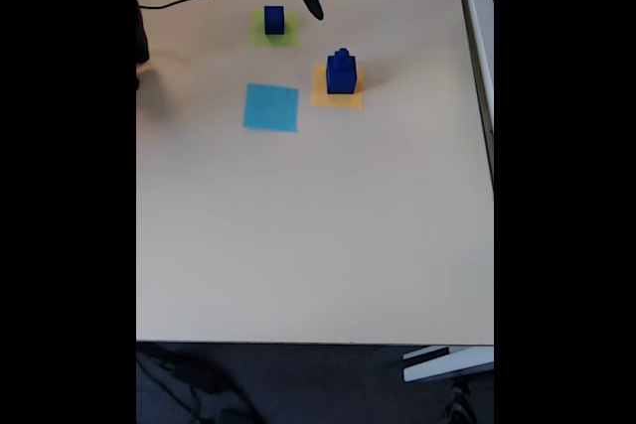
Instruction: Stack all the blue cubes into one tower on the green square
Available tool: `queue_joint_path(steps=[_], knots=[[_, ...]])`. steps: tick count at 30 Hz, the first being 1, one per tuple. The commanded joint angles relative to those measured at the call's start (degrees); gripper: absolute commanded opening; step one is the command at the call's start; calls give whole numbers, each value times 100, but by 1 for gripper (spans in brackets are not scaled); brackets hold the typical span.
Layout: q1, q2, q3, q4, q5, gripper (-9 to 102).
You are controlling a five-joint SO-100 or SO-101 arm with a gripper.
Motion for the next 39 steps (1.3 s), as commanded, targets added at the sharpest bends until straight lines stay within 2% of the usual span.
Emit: queue_joint_path(steps=[1,6,15,21,26,35,39], knots=[[-308,448,167,-149,536,38],[-765,237,316,-299,976,40],[-1160,-35,905,-457,1213,38],[-1160,-185,1362,-606,1160,38],[-1125,-88,1995,-1063,1090,37],[-1274,-448,2048,-1406,1222,37],[-1301,-562,2065,-1477,1266,32]])
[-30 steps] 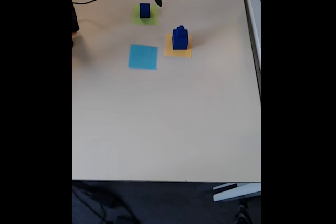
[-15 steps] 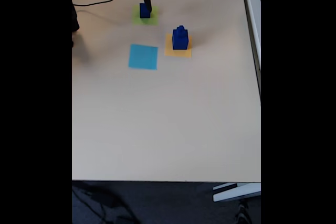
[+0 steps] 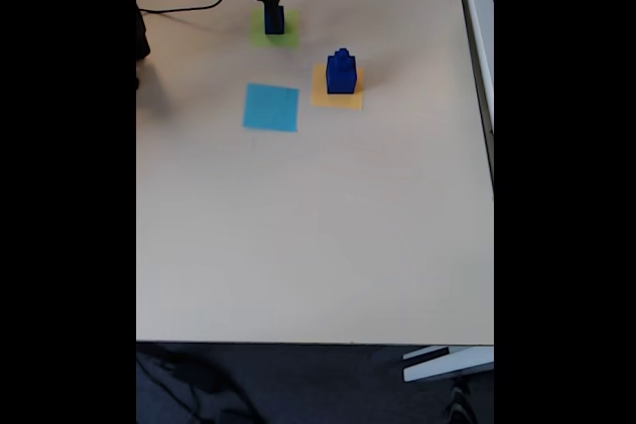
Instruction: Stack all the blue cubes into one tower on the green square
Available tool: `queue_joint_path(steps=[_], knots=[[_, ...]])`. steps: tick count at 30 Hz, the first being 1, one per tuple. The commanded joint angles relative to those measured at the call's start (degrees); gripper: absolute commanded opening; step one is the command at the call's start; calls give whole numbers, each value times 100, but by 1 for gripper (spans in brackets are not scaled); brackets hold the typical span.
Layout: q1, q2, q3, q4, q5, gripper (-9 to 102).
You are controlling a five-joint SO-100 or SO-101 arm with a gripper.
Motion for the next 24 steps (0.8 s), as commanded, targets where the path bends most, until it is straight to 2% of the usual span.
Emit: queue_joint_path(steps=[1,6,11,20,24], knots=[[-26,44,0,-132,62,30],[105,132,44,-132,-167,19],[220,299,114,-97,-369,0],[475,659,281,0,-773,0],[817,1020,185,475,-1160,0]])
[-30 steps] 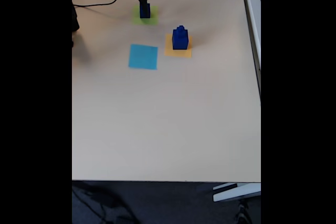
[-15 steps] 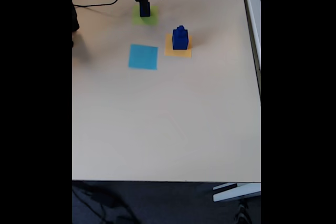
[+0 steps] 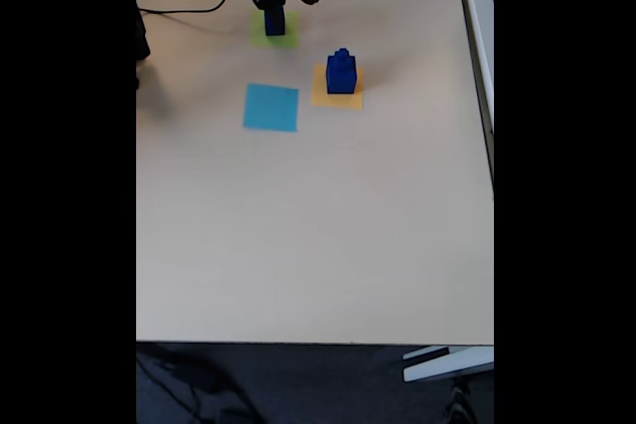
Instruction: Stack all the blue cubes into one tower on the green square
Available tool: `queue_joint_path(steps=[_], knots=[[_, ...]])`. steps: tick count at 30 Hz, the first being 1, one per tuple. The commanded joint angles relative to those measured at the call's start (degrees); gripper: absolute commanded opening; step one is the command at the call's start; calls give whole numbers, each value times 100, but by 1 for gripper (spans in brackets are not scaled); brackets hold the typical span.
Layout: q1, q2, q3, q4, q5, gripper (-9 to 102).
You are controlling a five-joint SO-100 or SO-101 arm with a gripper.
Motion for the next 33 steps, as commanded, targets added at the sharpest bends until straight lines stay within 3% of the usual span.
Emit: queue_joint_path(steps=[1,6,12,18,33], knots=[[378,659,-299,545,-413,0],[1028,853,-1143,1608,-1204,0],[1740,1055,-1178,1617,-2048,0],[2250,1063,-1037,1582,-2259,0],[3059,817,-79,26,-2821,0]])
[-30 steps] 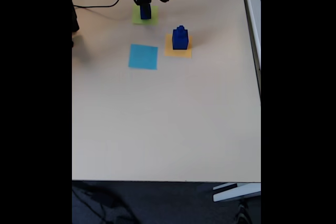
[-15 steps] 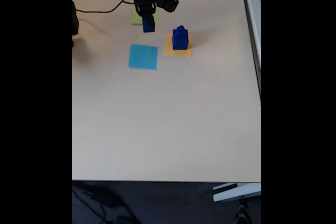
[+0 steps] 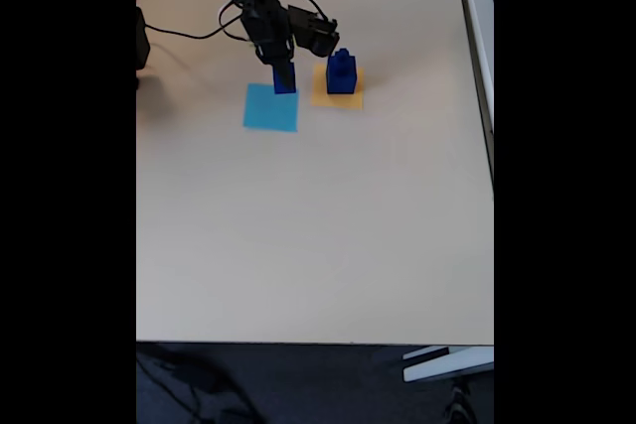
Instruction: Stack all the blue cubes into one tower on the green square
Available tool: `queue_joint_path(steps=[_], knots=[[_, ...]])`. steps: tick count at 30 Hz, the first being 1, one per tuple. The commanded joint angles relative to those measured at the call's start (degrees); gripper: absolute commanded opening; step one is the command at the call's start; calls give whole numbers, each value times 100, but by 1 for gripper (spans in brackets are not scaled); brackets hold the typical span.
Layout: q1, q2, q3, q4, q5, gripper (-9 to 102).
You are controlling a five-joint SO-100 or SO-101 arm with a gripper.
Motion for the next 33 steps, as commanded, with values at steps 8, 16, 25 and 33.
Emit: queue_joint_path(steps=[8,16,25,33], knots=[[193,176,343,-633,44,0],[193,255,659,-729,220,0],[202,316,932,-791,325,0],[308,325,967,-809,237,0]])
